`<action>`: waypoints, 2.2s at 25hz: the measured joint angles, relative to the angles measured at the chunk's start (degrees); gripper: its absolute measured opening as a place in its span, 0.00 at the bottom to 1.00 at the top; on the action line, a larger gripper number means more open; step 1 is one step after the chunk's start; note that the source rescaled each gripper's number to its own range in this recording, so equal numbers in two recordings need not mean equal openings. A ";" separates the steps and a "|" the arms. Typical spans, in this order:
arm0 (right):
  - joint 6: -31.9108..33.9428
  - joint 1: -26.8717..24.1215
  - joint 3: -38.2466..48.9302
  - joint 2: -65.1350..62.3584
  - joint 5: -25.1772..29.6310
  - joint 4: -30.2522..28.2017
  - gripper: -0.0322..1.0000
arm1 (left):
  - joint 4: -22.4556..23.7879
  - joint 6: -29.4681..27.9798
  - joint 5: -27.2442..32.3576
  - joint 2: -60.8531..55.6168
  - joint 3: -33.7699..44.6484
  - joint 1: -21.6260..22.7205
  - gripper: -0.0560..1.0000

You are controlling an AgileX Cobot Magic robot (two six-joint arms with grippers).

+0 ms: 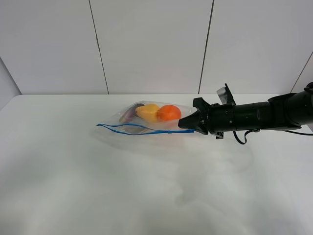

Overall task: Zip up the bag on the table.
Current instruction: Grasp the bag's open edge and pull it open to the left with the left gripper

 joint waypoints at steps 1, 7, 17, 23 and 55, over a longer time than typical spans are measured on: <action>0.00 0.00 0.00 0.00 0.00 -0.04 0.03 | -0.40 0.00 -0.35 0.00 -0.24 0.00 1.00; 0.00 0.00 0.00 0.00 0.00 -0.55 0.03 | -1.48 0.61 -6.92 5.79 -3.73 0.00 1.00; 0.00 0.00 0.00 0.00 0.00 -0.78 0.03 | -1.92 4.63 -20.46 28.27 -12.65 0.00 1.00; 0.00 0.00 0.00 0.00 0.00 -0.90 0.03 | -2.09 5.58 -27.45 43.99 -18.22 0.00 1.00; -0.65 0.00 0.00 0.00 -1.68 -0.90 0.03 | -5.61 13.59 -41.21 72.99 -19.49 -29.81 1.00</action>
